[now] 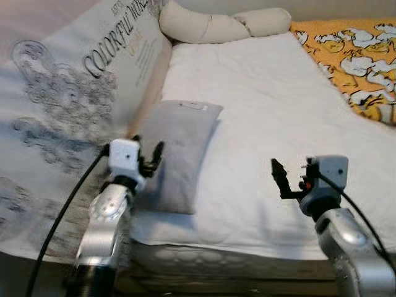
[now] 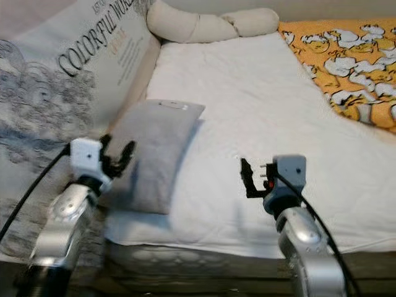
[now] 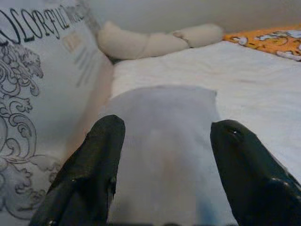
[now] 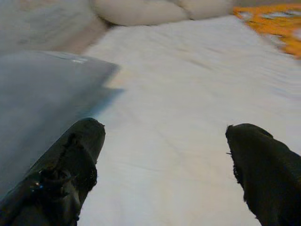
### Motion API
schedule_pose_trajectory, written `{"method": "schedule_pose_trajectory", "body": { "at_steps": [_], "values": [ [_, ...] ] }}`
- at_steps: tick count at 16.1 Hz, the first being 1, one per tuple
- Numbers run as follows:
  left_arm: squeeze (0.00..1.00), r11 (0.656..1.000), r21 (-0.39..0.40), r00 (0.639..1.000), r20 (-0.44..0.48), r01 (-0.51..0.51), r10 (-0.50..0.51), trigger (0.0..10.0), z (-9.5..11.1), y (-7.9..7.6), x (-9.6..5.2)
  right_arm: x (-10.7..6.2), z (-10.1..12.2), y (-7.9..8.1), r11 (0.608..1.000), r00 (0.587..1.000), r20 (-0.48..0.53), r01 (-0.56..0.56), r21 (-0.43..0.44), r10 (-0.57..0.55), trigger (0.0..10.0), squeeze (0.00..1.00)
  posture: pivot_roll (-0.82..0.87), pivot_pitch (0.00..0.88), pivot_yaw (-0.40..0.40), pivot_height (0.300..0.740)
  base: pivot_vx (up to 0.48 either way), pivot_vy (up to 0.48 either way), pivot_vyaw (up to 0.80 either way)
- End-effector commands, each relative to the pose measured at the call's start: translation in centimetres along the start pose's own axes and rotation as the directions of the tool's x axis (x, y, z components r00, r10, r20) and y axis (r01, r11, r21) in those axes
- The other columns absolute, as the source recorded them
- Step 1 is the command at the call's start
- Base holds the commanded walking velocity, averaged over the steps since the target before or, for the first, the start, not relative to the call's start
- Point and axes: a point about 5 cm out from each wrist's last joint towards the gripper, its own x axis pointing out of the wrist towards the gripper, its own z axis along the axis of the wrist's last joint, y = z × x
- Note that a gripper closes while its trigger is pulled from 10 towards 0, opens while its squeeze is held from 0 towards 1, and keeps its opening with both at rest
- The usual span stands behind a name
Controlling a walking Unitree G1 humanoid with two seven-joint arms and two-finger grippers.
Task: Clean up the room
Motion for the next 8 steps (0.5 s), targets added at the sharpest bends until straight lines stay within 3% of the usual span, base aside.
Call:
{"method": "schedule_pose_trajectory", "body": {
  "at_steps": [1, 2, 8],
  "values": [
    [1.0, 1.0, 0.024, 1.0, -0.005, -0.006, 0.006, 10.0, 0.5, -0.5, -0.1, 0.1, -0.1, -0.6, 0.996, 0.997, 0.011, 0.073, -0.047, -0.072, 10.0, 0.0, -0.11, 0.0, 0.092, 0.74, 0.0, -0.48, 0.0],
    [1.0, 0.999, 0.026, 0.999, -0.014, -0.028, 0.029, 10.0, 0.4, -0.5, -0.5, 0.4, -0.1, -0.1, 0.99, 0.998, 0.023, 0.062, -0.124, -0.06, 10.0, 0.0, -0.11, 0.0, 0.084, 0.74, 0.0, -0.48, 0.0],
    [1.0, 0.996, 0.042, 0.995, -0.048, -0.081, 0.083, 10.0, -0.2, -0.9, -1.0, 1.1, -0.2, 0.1, 0.991, 0.996, 0.036, 0.086, -0.107, -0.083, 10.0, 0.0, -0.09, 0.0, 0.068, 0.74, 0.0, -0.48, 0.0]
  ]
}}
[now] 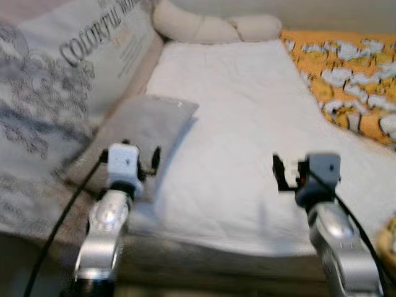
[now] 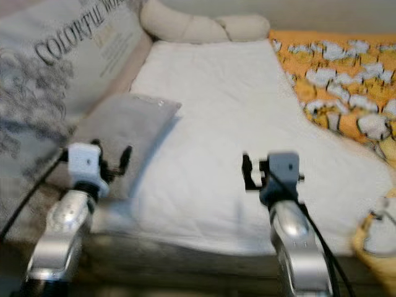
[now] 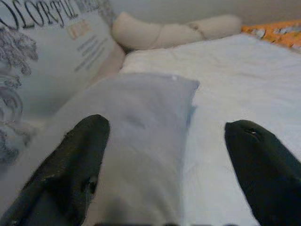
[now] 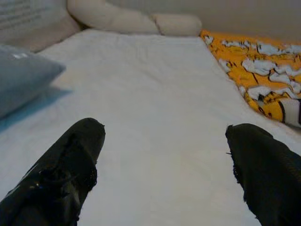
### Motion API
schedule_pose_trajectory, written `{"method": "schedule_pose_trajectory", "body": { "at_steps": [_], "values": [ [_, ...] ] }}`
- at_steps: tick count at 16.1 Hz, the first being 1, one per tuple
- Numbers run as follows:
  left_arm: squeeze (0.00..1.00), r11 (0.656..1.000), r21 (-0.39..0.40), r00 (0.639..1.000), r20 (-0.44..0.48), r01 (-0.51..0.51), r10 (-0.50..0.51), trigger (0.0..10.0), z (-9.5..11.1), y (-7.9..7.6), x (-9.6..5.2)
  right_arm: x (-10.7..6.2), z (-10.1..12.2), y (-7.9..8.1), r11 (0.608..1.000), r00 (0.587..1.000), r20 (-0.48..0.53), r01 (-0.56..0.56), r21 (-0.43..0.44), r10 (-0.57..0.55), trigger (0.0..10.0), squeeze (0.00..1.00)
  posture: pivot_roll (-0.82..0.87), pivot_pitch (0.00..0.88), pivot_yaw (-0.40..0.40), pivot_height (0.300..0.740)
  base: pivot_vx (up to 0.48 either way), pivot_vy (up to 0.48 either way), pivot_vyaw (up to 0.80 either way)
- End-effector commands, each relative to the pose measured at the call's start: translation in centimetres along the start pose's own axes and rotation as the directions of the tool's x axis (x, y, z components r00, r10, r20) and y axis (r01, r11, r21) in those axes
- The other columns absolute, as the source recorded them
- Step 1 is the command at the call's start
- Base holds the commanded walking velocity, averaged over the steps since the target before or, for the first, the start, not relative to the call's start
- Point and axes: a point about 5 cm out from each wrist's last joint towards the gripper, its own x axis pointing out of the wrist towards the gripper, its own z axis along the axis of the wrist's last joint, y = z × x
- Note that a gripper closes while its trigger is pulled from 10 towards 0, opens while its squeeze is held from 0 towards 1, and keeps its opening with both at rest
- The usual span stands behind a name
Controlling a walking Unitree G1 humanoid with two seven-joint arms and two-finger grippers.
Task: Clean up the room
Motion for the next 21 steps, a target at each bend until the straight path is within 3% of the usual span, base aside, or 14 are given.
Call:
{"method": "schedule_pose_trajectory", "body": {
  "at_steps": [1, 6, 16, 21],
  "values": [
    [1.0, 1.0, 0.011, 1.0, 0.005, 0.007, -0.007, 10.0, 0.3, -0.5, 0.1, 0.1, -0.1, -0.2, 1.0, 1.0, -0.001, 0.008, -0.015, -0.008, 10.0, 0.0, -0.09, 0.0, 0.069, 0.74, 0.0, -0.48, 0.0],
    [1.0, 0.999, 0.029, 1.0, -0.003, 0.015, -0.015, 10.0, 0.2, -0.7, 0.1, -0.2, -1.1, 0.0, 0.999, 0.999, -0.045, 0.006, -0.036, -0.007, 10.0, 0.0, -0.1, 0.0, 0.078, 0.74, 0.0, -0.48, 0.0],
    [1.0, 0.999, 0.037, 1.0, -0.005, 0.015, -0.015, 10.0, 0.3, -0.9, 0.4, 0.1, -1.0, 0.1, 0.998, 0.999, -0.046, -0.003, -0.064, 0.0, 10.0, 0.0, -0.09, 0.0, 0.074, 0.74, 0.0, -0.48, 0.0],
    [1.0, 1.0, 0.023, 1.0, -0.017, -0.003, 0.003, 10.0, 0.2, -0.7, 0.4, 0.3, -1.3, -0.6, 0.999, 0.997, -0.065, 0.046, 0.007, -0.045, 10.0, 0.0, -0.08, 0.0, 0.068, 0.74, 0.0, -0.48, 0.22]
  ]
}}
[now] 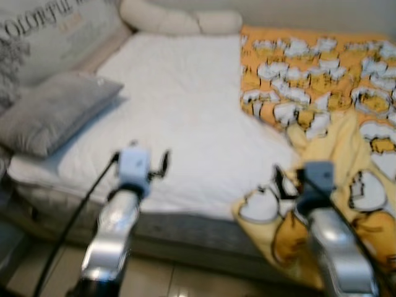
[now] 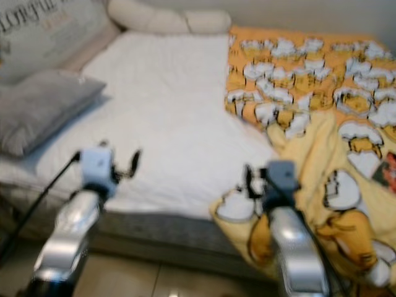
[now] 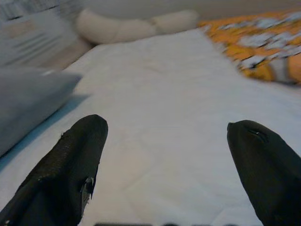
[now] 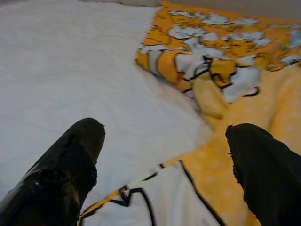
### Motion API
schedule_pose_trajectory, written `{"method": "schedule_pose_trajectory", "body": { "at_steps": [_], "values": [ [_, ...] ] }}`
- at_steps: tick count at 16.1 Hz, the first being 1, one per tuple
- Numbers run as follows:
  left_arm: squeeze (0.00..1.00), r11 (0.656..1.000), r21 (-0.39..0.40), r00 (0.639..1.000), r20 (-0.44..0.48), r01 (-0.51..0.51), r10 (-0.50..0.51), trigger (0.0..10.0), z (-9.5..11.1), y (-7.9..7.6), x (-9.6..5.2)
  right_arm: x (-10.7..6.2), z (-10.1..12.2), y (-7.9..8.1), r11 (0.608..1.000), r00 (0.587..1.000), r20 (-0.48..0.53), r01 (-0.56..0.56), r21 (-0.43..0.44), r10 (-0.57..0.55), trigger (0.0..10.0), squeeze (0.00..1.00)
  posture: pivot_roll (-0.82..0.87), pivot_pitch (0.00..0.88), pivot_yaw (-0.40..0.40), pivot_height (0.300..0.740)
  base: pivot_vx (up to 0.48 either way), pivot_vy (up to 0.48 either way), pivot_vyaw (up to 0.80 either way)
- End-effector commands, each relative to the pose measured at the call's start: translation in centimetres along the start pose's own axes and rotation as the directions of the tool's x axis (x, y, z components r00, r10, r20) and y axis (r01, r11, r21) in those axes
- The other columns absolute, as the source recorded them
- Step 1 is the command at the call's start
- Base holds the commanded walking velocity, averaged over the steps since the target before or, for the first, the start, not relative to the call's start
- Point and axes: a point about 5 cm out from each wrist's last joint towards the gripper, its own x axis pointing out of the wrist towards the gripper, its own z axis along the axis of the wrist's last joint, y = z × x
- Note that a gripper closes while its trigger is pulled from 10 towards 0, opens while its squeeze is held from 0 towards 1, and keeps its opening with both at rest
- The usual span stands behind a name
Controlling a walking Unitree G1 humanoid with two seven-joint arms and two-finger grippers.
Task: Clean up the room
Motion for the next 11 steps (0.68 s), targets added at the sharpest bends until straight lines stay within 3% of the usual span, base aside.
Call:
{"method": "schedule_pose_trajectory", "body": {
  "at_steps": [1, 7, 11],
  "values": [
    [1.0, 1.0, -0.011, 1.0, 0.008, -0.001, 0.001, 10.0, 0.4, -0.2, 0.3, 0.1, 0.0, -1.1, 0.999, 0.999, -0.011, 0.034, -0.006, -0.034, 10.0, 0.0, -0.08, 0.0, 0.067, 0.74, 0.0, -0.48, 0.0],
    [1.0, 0.999, 0.028, 0.998, -0.048, -0.034, 0.036, 10.0, -1.3, 1.6, -0.9, 0.3, 0.0, -1.4, 1.0, 1.0, -0.018, 0.016, -0.005, -0.016, 10.0, 0.0, -0.07, 0.0, 0.044, 0.74, 0.0, -0.48, 0.0],
    [1.0, 0.999, 0.028, 0.999, -0.048, -0.025, 0.026, 10.0, -1.2, 1.1, -1.0, 0.4, -0.1, -1.2, 1.0, 1.0, -0.025, 0.001, 0.005, -0.001, 10.0, 0.0, -0.06, 0.0, 0.045, 0.74, 0.0, -0.48, 0.0]
  ]
}}
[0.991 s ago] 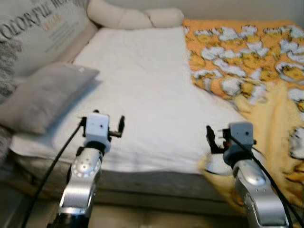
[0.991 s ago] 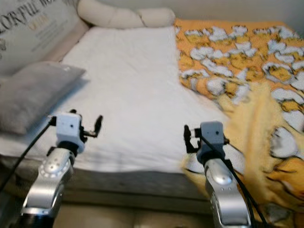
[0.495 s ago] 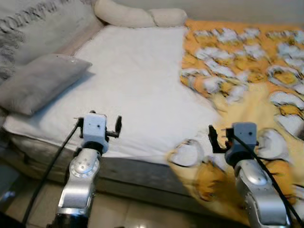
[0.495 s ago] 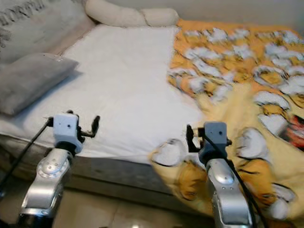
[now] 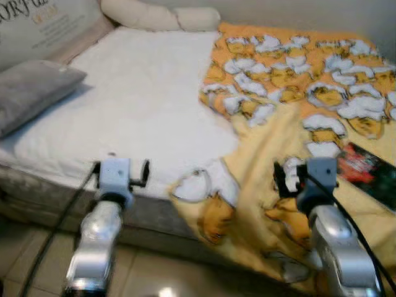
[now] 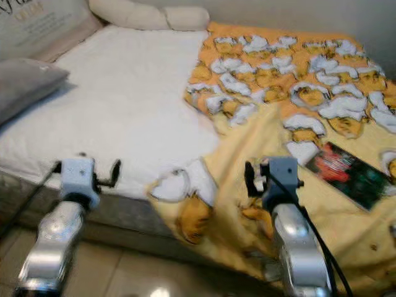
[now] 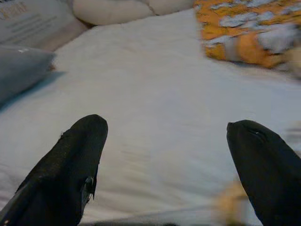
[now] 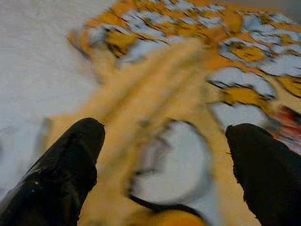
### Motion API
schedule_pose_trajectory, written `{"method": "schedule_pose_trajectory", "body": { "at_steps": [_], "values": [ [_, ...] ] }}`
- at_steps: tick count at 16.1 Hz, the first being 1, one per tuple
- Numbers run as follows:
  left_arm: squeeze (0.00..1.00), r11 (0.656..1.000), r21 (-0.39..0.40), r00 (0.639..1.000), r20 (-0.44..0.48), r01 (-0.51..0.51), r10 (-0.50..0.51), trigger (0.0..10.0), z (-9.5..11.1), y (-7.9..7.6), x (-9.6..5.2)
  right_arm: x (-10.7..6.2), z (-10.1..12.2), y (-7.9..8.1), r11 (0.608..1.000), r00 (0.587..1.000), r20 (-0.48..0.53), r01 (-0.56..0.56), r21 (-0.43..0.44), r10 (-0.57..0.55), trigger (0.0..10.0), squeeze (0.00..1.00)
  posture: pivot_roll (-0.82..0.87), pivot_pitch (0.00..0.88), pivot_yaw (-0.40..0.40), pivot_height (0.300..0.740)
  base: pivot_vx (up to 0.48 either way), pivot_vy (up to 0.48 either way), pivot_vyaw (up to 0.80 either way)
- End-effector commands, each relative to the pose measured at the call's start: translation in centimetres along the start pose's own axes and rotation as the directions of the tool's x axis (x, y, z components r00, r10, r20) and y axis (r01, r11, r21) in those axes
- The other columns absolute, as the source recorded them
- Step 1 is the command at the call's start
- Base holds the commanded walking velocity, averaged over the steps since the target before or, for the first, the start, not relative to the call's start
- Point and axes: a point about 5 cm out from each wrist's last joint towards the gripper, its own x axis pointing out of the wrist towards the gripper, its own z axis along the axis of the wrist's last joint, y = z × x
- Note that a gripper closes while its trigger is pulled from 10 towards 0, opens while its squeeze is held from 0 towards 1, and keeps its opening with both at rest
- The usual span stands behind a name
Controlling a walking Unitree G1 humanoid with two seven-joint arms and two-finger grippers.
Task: Clean up the room
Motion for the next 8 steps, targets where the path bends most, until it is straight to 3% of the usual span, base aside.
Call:
{"method": "schedule_pose_trajectory", "body": {
  "at_steps": [1, 3, 8],
  "values": [
    [1.0, 1.0, 0.016, 1.0, 0.014, 0.004, -0.004, 10.0, 0.45, 0.07, 0.09, -0.05, 0.19, 0.19, 1.0, 1.0, 0.007, -0.015, 0.008, 0.015, 10.0, 0.0, -0.06, 0.0, 0.045, 0.74, 0.0, -0.48, 0.0],
    [1.0, 1.0, 0.014, 1.0, 0.016, 0.011, -0.011, 10.0, 0.51, -0.06, 0.13, -0.13, 0.15, 0.31, 1.0, 1.0, 0.005, -0.024, -0.011, 0.025, 10.0, 0.0, -0.06, 0.0, 0.045, 0.74, 0.0, -0.48, 0.24],
    [1.0, 1.0, 0.012, 1.0, 0.023, 0.016, -0.016, 10.0, 0.83, -0.2, 0.32, -0.13, 0.01, -0.12, 1.0, 1.0, -0.005, -0.013, -0.01, 0.013, 10.0, 0.0, -0.07, 0.0, 0.056, 0.74, 0.0, -0.48, 0.8]
  ]
}}
